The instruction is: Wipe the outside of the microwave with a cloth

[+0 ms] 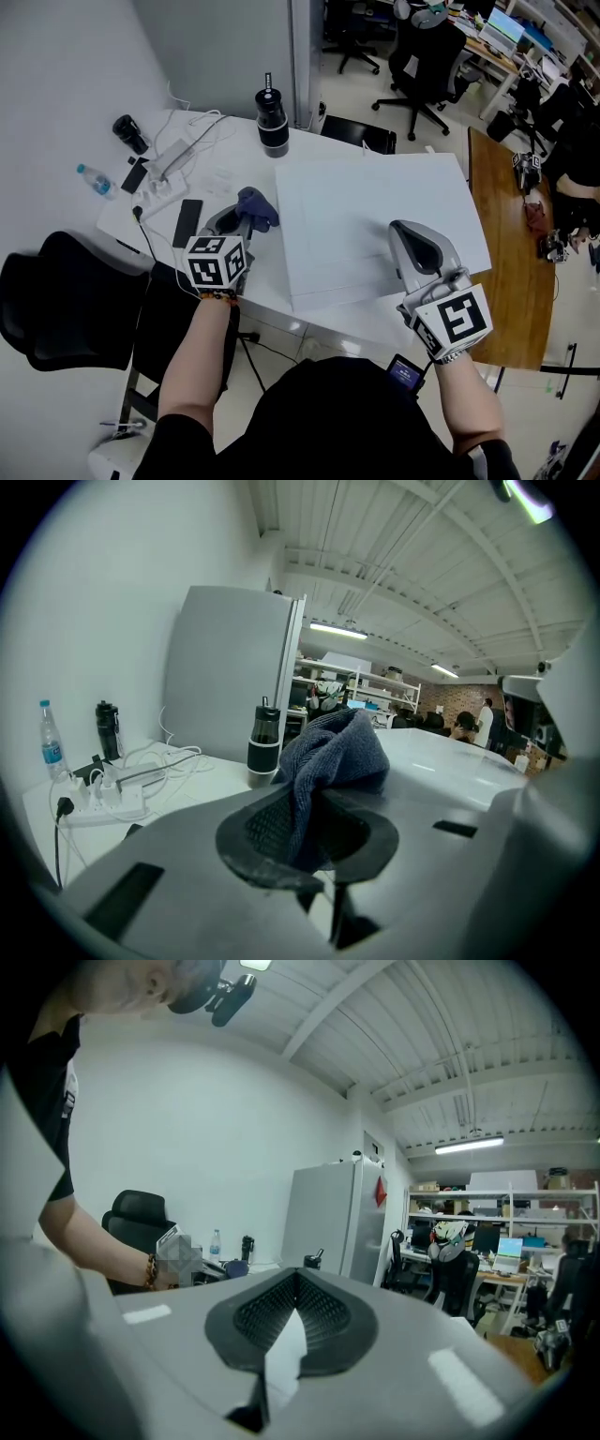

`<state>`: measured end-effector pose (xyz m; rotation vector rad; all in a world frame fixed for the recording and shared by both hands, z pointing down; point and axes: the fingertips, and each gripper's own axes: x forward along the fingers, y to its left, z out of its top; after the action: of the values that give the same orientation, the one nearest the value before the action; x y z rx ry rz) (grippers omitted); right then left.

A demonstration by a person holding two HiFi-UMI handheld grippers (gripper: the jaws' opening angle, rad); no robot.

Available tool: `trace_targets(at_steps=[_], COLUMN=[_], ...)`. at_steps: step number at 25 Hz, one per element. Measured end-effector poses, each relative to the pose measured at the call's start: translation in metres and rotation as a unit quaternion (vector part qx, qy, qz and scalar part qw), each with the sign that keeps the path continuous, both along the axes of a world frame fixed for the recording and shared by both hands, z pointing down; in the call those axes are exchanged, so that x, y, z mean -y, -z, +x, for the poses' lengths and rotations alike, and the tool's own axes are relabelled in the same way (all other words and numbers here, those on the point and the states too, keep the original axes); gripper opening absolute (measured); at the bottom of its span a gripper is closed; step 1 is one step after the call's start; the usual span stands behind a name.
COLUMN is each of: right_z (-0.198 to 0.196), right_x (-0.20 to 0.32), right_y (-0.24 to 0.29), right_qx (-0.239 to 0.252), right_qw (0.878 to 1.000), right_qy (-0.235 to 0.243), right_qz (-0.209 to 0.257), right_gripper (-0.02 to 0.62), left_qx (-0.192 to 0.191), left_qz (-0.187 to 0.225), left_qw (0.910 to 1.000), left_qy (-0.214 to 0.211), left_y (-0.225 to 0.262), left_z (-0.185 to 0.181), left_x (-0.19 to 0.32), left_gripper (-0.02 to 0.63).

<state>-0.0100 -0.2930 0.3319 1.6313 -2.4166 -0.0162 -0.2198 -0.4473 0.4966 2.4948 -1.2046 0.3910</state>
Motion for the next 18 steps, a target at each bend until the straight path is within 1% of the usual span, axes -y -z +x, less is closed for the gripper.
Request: trace_targets(at_steps=[4,7,11,18], right_z=[-0.006,-0.005,0.004,0.027], right_x=[-0.009,-0.022,-0.044,-0.093], right_y=[0.001,0.002,0.006,0.011], right_qx=[0.004,0.008,0.020,0.040], right_qw=[1.000,1.000,1.000,0.998], right_qy=[0.012,0.018,0.024,0.042], right_qz=[0.003,0.002,0.004,0.004], right_gripper=[0.002,0.002,0.002,0.002], left_qx=[-0.012,-0.019,-0.023,-0.017], left_qz=[0.027,0.048,0.082,0.134], left_qw=[0.9995,0.9986,0.9962,0.9897], left_qy=[0.007,0.011,0.021,0.048], left_y=[0.029,0.055,0.092,0.148], left_z=[-0.007,-0.008,-0.008,-0.001], left_x=[-0.018,-0.041,-0.079,-0.158], left_gripper=[0.041,0.041,0.041,0.041])
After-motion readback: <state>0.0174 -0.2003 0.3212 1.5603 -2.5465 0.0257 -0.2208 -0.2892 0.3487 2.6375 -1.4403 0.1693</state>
